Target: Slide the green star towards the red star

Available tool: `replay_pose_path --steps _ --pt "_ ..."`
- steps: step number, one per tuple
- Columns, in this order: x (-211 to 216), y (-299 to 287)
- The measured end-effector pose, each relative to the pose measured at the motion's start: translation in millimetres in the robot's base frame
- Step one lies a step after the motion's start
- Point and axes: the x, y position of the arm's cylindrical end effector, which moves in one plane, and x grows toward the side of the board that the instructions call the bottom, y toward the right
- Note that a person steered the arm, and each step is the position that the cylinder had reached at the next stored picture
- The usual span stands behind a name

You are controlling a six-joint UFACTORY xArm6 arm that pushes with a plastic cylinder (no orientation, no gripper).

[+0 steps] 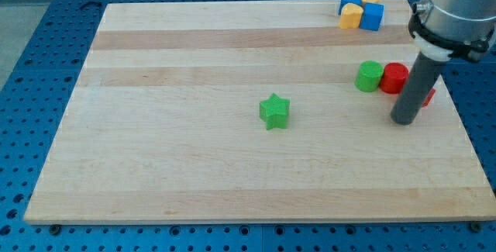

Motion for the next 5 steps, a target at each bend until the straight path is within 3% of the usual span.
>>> replay_pose_path --steps 2,3,5 --pt "38.1 -111.0" --pt "32.8 -179.5" --pt "-33.5 -183.9"
